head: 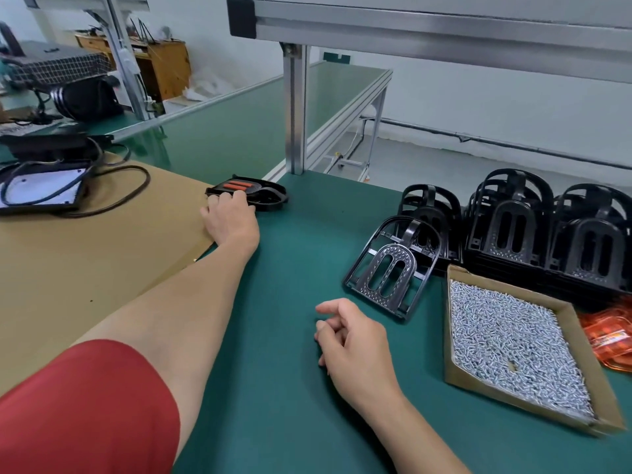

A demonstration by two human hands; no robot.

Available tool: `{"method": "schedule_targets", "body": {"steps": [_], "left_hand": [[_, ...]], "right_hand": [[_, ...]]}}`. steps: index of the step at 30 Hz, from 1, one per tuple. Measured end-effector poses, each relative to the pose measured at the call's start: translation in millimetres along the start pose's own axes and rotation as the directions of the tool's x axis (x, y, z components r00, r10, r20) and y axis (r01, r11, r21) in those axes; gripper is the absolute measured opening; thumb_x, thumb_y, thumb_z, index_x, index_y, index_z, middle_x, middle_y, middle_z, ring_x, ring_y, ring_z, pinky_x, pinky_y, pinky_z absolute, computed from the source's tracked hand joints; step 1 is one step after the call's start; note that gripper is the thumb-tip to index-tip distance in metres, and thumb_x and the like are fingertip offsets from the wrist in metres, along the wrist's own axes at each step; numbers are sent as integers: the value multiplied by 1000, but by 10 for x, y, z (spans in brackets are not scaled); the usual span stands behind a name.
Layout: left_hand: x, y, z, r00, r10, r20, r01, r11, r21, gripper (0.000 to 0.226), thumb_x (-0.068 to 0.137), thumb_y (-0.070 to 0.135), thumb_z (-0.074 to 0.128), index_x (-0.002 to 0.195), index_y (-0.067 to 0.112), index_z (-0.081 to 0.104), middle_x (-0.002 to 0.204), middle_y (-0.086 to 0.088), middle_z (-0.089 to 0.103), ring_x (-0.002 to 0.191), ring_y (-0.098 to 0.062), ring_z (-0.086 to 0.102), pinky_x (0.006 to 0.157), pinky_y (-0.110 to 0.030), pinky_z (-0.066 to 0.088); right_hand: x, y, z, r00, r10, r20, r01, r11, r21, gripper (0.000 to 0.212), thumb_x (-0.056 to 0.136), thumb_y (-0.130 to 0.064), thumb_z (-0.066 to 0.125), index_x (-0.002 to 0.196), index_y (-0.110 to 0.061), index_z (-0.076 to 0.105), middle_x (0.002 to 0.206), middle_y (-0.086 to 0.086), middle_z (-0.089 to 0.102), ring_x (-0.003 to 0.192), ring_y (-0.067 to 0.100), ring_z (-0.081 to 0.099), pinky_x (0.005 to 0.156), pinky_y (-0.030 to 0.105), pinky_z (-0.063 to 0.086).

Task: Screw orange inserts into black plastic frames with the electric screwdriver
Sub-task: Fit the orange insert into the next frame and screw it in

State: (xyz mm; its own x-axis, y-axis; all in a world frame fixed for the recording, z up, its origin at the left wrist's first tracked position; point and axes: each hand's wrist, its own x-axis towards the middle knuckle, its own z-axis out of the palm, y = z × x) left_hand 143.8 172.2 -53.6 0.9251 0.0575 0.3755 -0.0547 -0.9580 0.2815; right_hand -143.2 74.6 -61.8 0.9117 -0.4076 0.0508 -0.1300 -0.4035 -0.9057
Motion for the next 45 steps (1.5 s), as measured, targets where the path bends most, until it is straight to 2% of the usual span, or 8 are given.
{"method": "schedule_targets", "body": {"steps": [7,21,27,31,37,39,41,45], "left_hand": [[-54,-5,8,1000,9,-1,-9,1000,-10,35,98,39,55,129,22,55,130,-12,57,124,-32,43,99,-44,30],[-832,258,-255,989,149,4,-139,930,-341,40,94,37,63,130,22,60,122,-10,57,116,-33,42,96,-42,28],[-1351,668,-371,919,349,185,-245,871,-426,32,88,58,61,90,31,77,94,4,70,105,-26,53,83,-38,30],[-1476,790,-429,884,368,289,-235,883,-405,32,88,61,59,95,35,77,96,4,71,109,-26,51,90,-39,34],[-1572,832,-514,836,354,419,-143,878,-456,17,89,44,66,98,32,74,108,5,72,114,-25,55,98,-36,38],[-1624,795,-521,822,355,446,-41,817,-575,12,88,37,70,88,26,72,99,3,73,104,-25,61,97,-37,44],[-1681,733,-553,814,362,454,98,685,-722,12,88,28,74,84,18,70,87,2,70,89,-21,62,82,-31,49],[-1726,519,-684,790,385,477,281,464,-840,12,89,19,73,92,9,68,84,-3,69,77,-19,58,72,-34,48]], "right_hand": [[6,20,4,1000,7,3,-7,1000,-10,19,93,-16,55,103,-29,64,77,2,66,64,22,65,72,40,56],[-27,-35,-14,1000,15,-4,-15,999,-52,19,95,-15,54,107,-28,62,76,-5,64,64,15,69,75,39,57],[-141,-116,-180,989,129,73,-135,987,83,23,95,-2,50,112,-16,57,77,-4,60,59,9,69,67,39,62],[-322,-122,-340,981,167,96,-178,978,107,23,96,-1,50,115,-11,56,85,3,60,63,12,68,63,31,61],[-568,-33,-507,982,179,67,-188,970,157,21,97,0,50,114,-11,56,85,5,60,65,13,69,69,32,60],[-623,-10,-541,982,181,59,-188,969,158,22,97,-1,50,114,-12,56,87,6,62,65,12,69,69,31,60],[-666,14,-572,983,179,45,-184,970,160,22,96,-1,51,114,-12,56,88,8,63,65,12,69,68,31,60],[-727,54,-623,984,177,16,-176,963,205,24,96,2,50,114,-13,56,88,10,62,66,16,70,70,33,59]]}}
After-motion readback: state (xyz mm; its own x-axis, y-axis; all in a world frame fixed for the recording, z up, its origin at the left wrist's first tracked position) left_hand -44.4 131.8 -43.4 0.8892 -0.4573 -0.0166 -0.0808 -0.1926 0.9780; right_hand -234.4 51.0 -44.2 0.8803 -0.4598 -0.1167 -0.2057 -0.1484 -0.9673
